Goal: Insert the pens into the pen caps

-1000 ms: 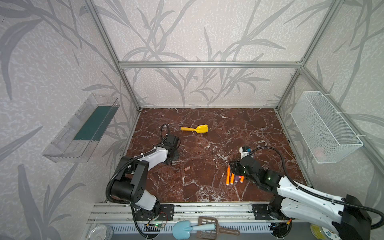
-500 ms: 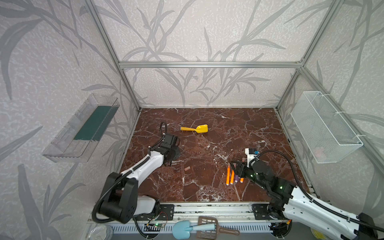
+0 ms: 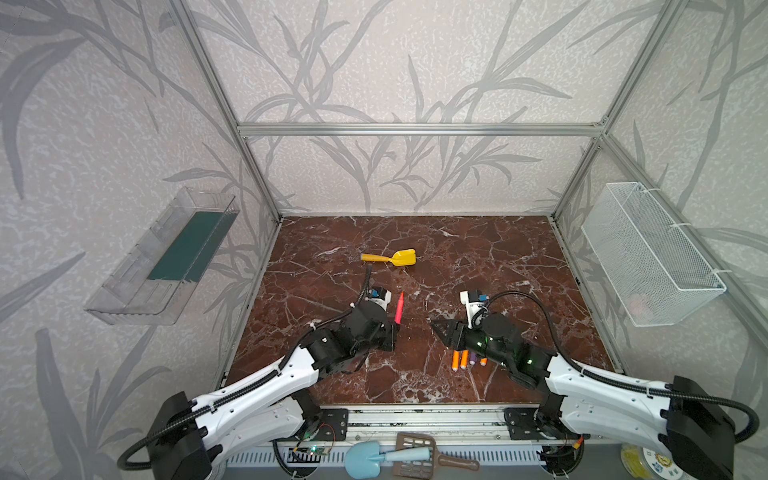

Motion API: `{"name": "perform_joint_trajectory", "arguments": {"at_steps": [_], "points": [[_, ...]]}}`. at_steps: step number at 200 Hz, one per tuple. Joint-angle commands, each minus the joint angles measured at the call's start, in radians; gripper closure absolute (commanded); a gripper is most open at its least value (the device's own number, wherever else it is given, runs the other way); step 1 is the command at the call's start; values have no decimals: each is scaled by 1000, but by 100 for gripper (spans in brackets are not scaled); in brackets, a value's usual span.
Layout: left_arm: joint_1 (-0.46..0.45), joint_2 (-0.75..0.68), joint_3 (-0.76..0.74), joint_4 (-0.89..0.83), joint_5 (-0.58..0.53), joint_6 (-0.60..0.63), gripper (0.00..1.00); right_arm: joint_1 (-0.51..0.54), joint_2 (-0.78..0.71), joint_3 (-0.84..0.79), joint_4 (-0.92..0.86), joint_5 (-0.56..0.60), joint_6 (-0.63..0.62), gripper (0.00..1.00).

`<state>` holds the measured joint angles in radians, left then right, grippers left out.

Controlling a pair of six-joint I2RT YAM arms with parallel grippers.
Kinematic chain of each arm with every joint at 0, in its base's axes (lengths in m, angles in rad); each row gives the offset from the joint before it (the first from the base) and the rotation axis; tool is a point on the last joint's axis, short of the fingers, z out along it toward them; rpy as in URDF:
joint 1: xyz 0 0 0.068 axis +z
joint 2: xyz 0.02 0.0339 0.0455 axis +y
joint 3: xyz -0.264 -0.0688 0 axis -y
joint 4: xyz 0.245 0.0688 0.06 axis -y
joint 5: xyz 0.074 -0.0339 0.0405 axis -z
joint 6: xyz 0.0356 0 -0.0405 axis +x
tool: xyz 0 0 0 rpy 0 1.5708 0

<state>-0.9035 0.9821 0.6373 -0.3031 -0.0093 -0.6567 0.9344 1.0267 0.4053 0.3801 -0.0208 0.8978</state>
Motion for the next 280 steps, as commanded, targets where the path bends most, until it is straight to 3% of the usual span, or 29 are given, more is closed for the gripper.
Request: {"name": "perform_joint_trajectory", "arguments": {"at_steps": [1,57,115,185,252,280], "points": [[-81,33,8,96,-57,-4,96,27,35,45,99,-3,12,44],[-193,174,91,132,-102,28,97,29,78,41,99,47,50,46],[-231,210,114,157,-104,35,97,29,82,38,76,85,63,53],[-268,227,136,145,-119,56,97,28,82,27,53,144,86,76],[-288,219,134,140,-135,65,97,29,78,29,37,168,93,77],[-290,220,127,158,-137,72,94,29,82,29,35,158,113,92]]}}
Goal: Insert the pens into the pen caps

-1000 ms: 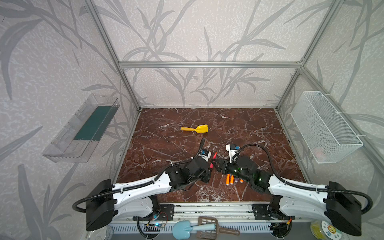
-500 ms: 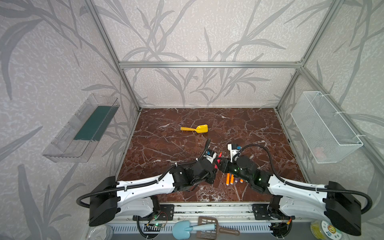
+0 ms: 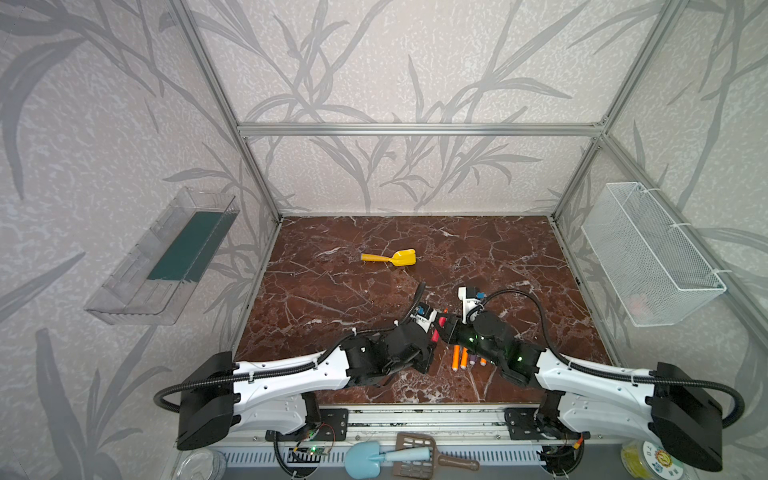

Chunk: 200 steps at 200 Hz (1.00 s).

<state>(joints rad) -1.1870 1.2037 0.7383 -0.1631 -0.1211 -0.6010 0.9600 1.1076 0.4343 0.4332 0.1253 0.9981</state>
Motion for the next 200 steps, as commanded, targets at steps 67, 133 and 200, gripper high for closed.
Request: {"name": "perform_joint_trajectory", "arguments": {"at_steps": [67,133,200], "points": [[-7,65,25,119,-73,41,66,40,0,-46,105,-33,114,100],[-6,67,9,173,-106,48,78,57,15,-64,167,-31,160,100],[95,-60,-28,-38,-234,-26,100,57,-35,-47,-34,69,79,51]]}}
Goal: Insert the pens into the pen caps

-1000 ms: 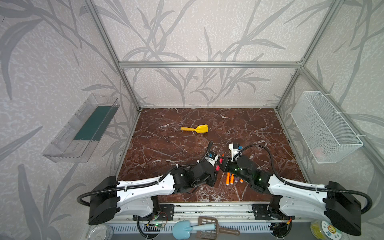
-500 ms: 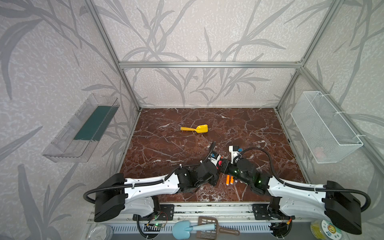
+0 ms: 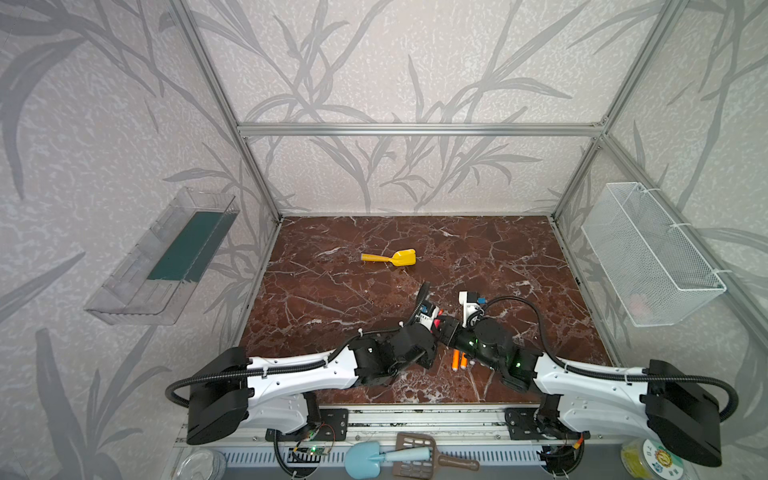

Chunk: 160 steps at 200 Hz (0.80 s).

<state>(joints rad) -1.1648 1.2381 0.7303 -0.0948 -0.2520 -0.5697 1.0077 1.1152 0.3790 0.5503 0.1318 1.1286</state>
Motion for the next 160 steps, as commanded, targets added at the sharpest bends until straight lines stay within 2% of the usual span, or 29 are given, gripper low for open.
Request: {"name": "perform_joint_trajectory", "arguments": {"at_steps": [1,33,53,73,101,112,160], "points": [[79,-99,-22,-112,-104,-59,100,9,-43,8,-156,65,-53,50],[291,-301,-67,-342,-99,-79,100,51,-51,33,-295,126,-92,45],[427,-422,-62,-523,-174,-56,100,87,-5,83,-370,170,-126,44],[543,-513,-79,-613,-220,-48,100,127,88,167,-436,200,-161,43],[592,-547,-163,-565,-262,-49,100,147,274,309,-505,181,-212,43],[605,-536,-165,-559,-237,-52,100,153,346,373,-538,173,-237,43],[607,-626,-200,-548,-233,-45,100,169,658,648,-673,127,-313,43]]}}
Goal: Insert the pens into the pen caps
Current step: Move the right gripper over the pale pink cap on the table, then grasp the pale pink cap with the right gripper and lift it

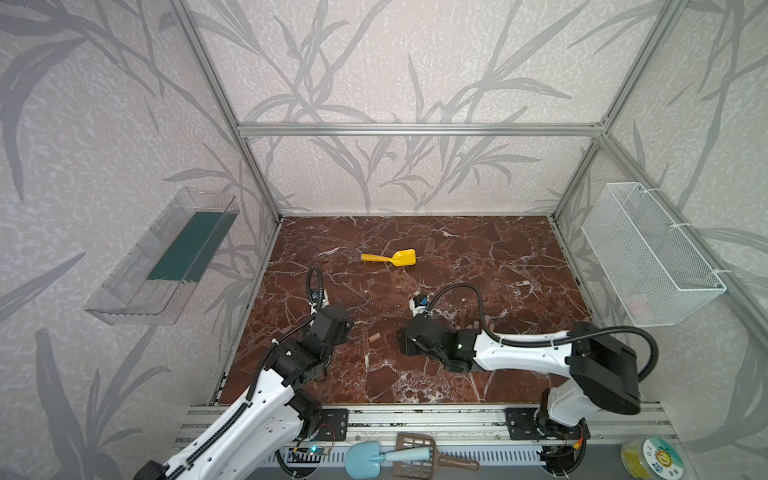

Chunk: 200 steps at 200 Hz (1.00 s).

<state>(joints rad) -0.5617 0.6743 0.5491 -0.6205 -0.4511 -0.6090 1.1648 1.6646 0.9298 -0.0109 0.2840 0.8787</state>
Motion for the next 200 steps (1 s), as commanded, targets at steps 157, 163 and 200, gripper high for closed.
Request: {"name": "perform_joint_trajectory", "arguments": {"at_steps": [157,163,200], "points": [[6,-98,-35,-24,-26,-12,100,34,495,567,-364,99,-118,35],[6,-97,-35,-24,-25,-11,100,35,506,581,-383,118,-117,36],[6,-97,-36,-19,-21,-9,100,44,491,551,-405,160,-99,36]]}}
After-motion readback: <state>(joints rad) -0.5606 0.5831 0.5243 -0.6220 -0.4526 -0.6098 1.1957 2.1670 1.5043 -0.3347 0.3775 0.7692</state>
